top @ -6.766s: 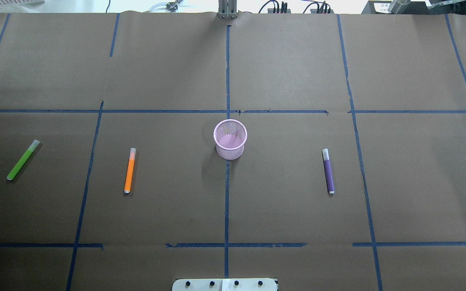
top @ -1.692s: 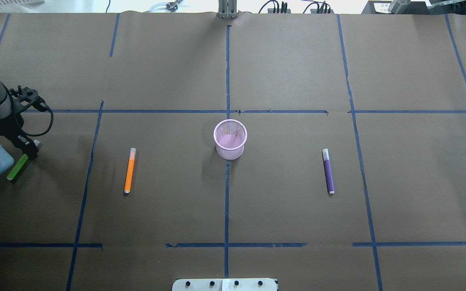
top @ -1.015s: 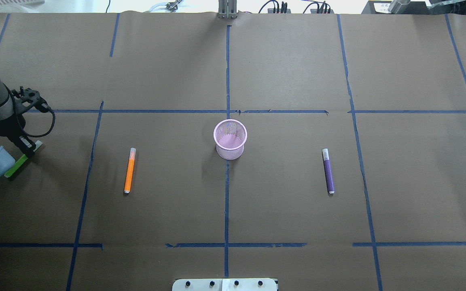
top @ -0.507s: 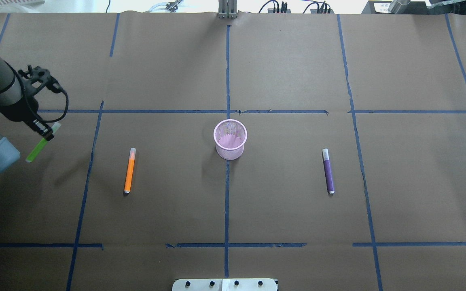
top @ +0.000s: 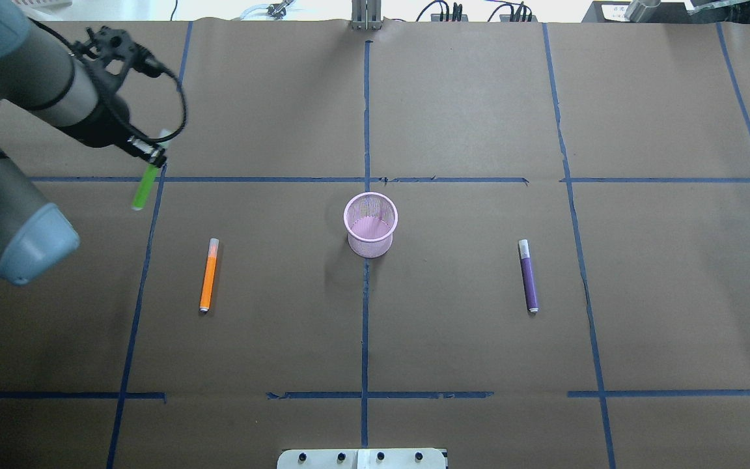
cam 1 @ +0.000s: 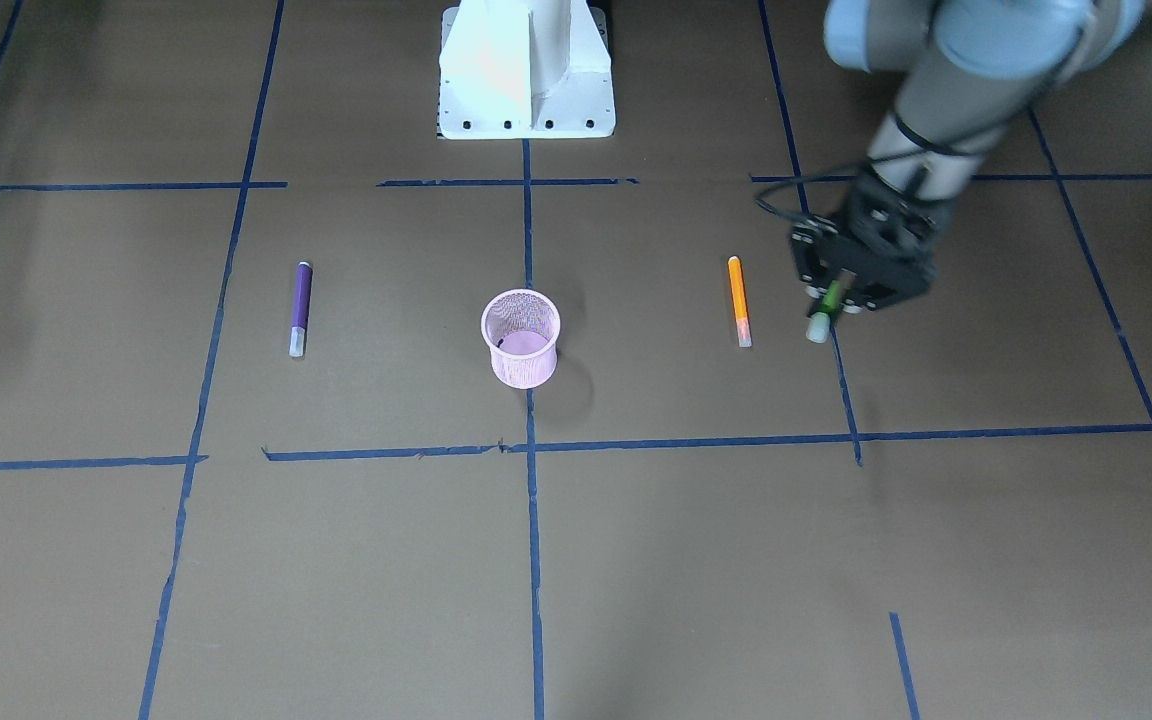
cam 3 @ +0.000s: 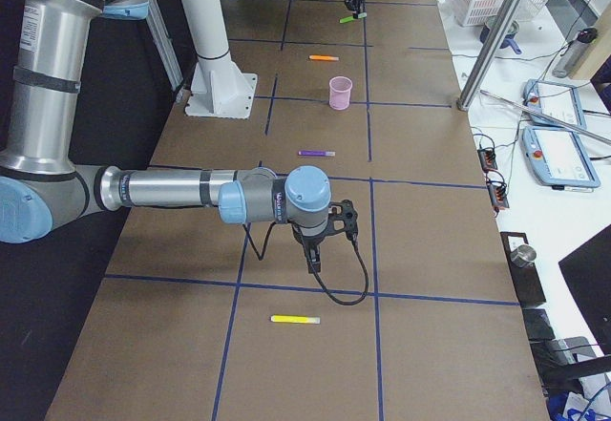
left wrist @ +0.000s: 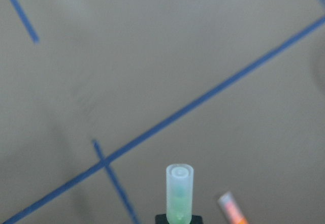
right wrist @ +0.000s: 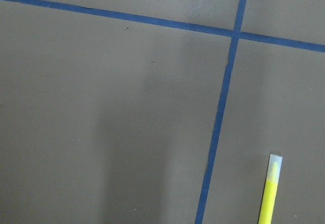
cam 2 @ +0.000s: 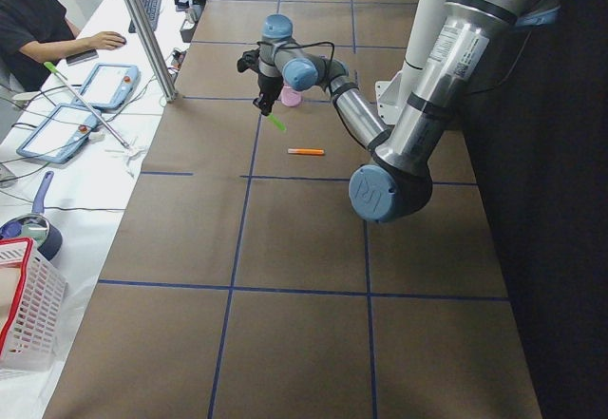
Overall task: Collect pens into pen holder
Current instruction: 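Lift the green highlighter with the left gripper and carry it over the pink cup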
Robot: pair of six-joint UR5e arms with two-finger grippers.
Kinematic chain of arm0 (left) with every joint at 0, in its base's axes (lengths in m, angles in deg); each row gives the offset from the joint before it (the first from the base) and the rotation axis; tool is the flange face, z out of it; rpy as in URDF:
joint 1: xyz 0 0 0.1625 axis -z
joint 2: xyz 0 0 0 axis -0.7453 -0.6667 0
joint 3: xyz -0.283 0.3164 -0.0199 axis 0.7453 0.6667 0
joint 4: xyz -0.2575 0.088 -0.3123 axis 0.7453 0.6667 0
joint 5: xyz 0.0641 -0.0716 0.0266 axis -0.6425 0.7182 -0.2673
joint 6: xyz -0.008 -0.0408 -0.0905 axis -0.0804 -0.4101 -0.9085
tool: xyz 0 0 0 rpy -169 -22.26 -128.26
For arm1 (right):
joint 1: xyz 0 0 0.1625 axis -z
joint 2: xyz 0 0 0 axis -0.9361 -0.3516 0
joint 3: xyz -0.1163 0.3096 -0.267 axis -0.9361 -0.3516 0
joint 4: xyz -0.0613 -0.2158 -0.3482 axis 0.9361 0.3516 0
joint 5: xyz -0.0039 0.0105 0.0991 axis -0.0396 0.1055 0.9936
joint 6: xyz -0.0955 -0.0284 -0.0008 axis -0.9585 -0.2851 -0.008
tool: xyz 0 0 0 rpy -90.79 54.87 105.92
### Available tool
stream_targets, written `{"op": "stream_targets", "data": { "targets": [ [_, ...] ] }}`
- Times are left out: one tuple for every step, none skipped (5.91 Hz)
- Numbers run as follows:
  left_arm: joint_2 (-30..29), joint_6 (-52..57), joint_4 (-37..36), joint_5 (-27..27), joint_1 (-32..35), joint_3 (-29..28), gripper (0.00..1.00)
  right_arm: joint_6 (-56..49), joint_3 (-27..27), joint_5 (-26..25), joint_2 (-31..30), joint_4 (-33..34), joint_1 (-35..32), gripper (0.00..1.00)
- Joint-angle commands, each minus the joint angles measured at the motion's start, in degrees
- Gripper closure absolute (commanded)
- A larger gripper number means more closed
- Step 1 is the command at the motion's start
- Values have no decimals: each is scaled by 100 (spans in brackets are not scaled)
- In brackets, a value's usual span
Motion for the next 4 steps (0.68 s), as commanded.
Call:
{"op": "stream_targets", "data": {
  "targets": [
    [-623,-1488,3,-2185,-1292,127,100,1,1,0,1,0,5,0],
    [-869,-1956,81,-3004,-1769,40,100,9,1,0,1,-9,5,0],
    [-1263,-1987,343,-3822,-2113,-256,97,9,-8,0,1,0,5,0],
    [-1589,-2213,841,-4404,-2412,-912,97,9,-8,0,1,0,5,0]
  ]
}}
